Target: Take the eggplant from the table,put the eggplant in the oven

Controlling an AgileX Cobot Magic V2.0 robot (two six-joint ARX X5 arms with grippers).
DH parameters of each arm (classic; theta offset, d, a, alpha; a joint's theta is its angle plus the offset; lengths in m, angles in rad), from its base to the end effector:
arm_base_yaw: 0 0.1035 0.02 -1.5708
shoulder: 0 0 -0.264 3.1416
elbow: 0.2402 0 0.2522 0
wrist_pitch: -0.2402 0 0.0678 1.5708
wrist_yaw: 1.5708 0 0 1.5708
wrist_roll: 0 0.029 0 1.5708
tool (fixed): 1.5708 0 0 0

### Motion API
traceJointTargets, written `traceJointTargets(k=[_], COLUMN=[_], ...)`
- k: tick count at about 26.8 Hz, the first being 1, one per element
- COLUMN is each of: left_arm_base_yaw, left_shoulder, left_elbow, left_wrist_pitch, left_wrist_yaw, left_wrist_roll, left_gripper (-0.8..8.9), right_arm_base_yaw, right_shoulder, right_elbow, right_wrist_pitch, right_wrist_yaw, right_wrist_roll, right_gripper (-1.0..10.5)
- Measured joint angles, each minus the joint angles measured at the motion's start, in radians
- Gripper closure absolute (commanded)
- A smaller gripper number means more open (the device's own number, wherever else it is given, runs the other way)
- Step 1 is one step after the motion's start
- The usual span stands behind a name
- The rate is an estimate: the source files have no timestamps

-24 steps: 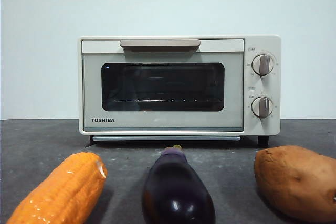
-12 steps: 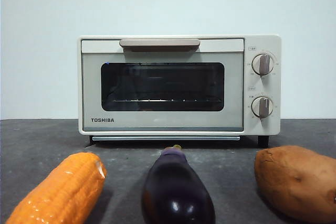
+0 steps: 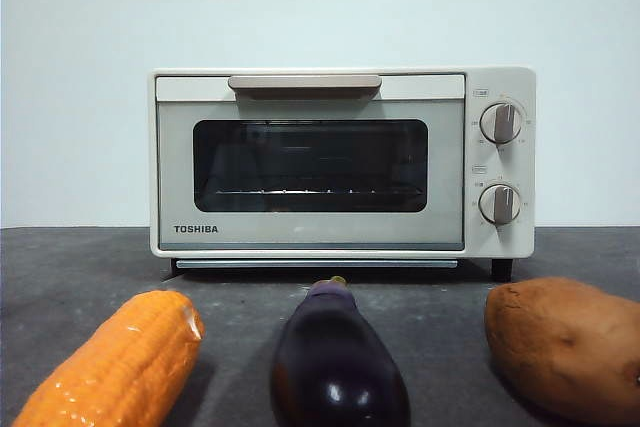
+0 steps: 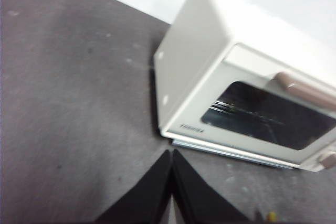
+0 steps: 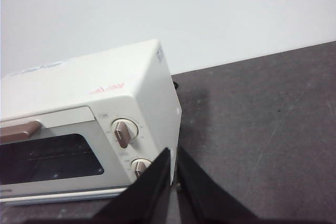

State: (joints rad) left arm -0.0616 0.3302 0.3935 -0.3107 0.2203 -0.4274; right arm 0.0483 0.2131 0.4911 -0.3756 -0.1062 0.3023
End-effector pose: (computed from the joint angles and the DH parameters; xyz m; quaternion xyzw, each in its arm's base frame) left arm 0.1035 -0.0127 0.2409 -0.2179 0.1498 -0.1102 0.9581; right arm 0.0770 0.0068 0.2748 0.1513 0.0598 0.0689 0.9843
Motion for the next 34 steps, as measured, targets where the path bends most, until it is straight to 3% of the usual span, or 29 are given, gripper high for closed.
traceJointTargets(k=[11,14,17,21,28,31,34], left_arm_base_yaw=[0.000,0.000,-0.006,-0.023,-0.052,-0.061,-0.063], left_shoulder=[0.268,0.323,0.358,0.377,0.382,0.382,0.382], left_elbow=[0.276,0.329,0.348,0.352,0.352,0.352,0.352], left_wrist_pitch=[-0.180,-0.227,-0.240,-0.243,-0.243,-0.243,-0.243], left_wrist_yaw=[0.159,0.205,0.225,0.229,0.231,0.231,0.231], left_wrist_roll=[0.076,0.103,0.124,0.131,0.136,0.142,0.148], left_gripper=[8.08,8.08,8.08,8.08,8.08,8.08,8.08], right_arm_base_yaw=[0.000,0.000,0.000,0.002,0.051,0.103,0.237], right_shoulder=[0.249,0.320,0.386,0.458,0.568,0.606,0.685], right_elbow=[0.315,0.386,0.431,0.434,0.434,0.434,0.434], right_wrist_pitch=[-0.345,-0.445,-0.516,-0.530,-0.479,-0.464,-0.463], right_wrist_yaw=[-0.134,-0.188,-0.240,-0.276,-0.463,-0.497,-0.489], right_wrist_roll=[-0.102,-0.117,-0.120,-0.119,-0.087,-0.057,-0.008], right_gripper=[9.3,8.4,6.7,5.2,5.1,5.1,5.1])
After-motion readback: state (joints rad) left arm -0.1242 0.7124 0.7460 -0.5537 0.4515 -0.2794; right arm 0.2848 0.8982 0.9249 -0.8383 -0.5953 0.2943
